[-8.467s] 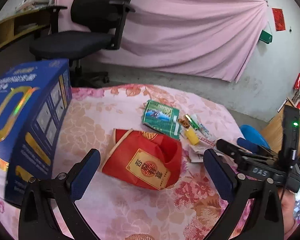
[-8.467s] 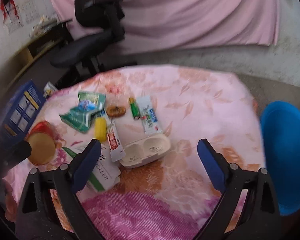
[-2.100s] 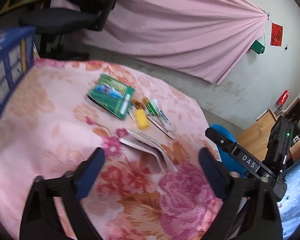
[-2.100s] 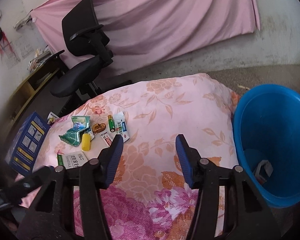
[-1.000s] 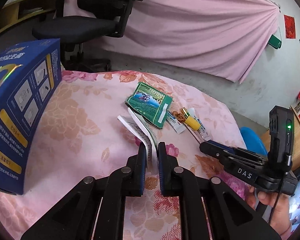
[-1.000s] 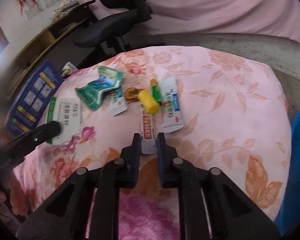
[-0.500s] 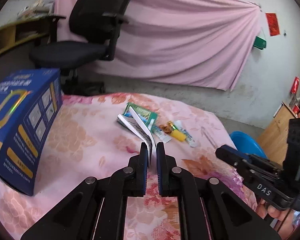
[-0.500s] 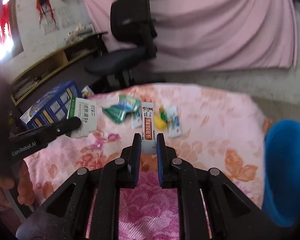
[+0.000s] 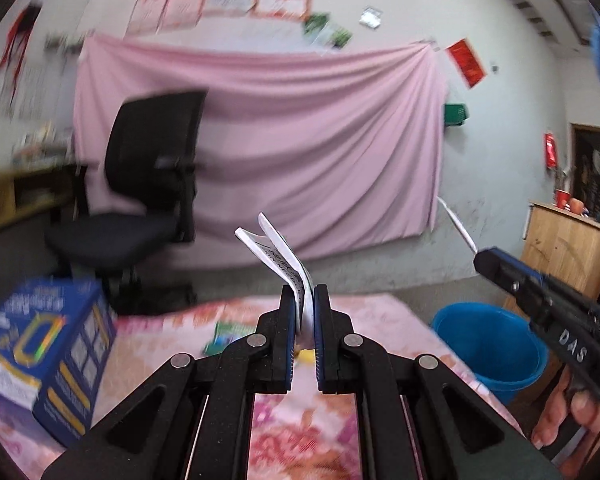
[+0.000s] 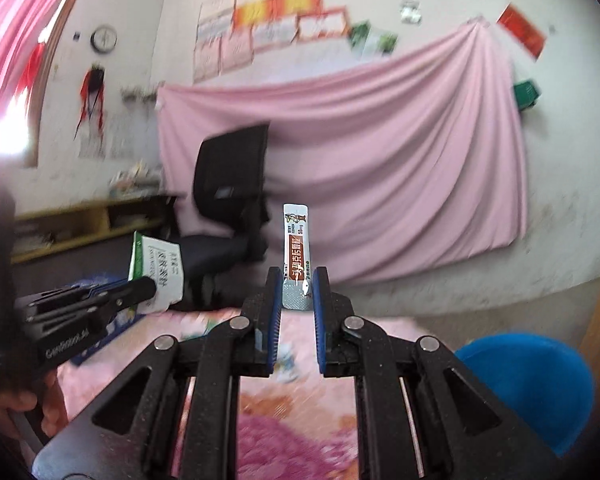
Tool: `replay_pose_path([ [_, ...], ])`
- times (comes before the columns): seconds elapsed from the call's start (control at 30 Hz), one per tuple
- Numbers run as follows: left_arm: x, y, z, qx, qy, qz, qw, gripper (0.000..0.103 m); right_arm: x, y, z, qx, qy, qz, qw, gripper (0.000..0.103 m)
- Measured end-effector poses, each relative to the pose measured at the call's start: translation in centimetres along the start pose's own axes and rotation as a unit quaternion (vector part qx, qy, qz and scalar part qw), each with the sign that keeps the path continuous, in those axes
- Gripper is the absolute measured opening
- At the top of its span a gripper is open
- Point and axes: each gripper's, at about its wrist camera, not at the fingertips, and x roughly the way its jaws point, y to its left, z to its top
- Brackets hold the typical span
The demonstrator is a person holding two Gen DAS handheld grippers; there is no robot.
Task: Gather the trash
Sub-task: 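Carry the card and toothpaste tube over the blue basin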
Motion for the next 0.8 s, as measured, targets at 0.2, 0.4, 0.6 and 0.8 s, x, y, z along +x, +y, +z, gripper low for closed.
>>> replay_pose_path([
  [0.2, 0.1, -4.5, 1.7, 0.087, -0.068, -0.031, 0.9934, 0.006, -3.1, -2.6, 1.0, -0.003, -0.065, -0.073, 0.995, 0.039],
  [0.4, 2.0, -9.7, 3.0, 0.103, -0.114, -0.080, 0.9849, 0.006, -5.8, -6.0, 1.4, 0.008, -0.096, -0.146, 0.985, 0.039],
  [0.6, 4.9, -15.1, 3.0, 0.117, -0.099, -0.131, 0.9795, 0.006, -7.2, -10.0, 0.7, 0.032, -0.081, -0.197, 0.976, 0.039],
  [0.8, 8.7, -20.1, 2.5, 0.123, -0.030, -0.185, 0.9746, 0.006, -7.1, -14.4, -1.1, 0.075, -0.020, -0.230, 0.970, 0.039],
])
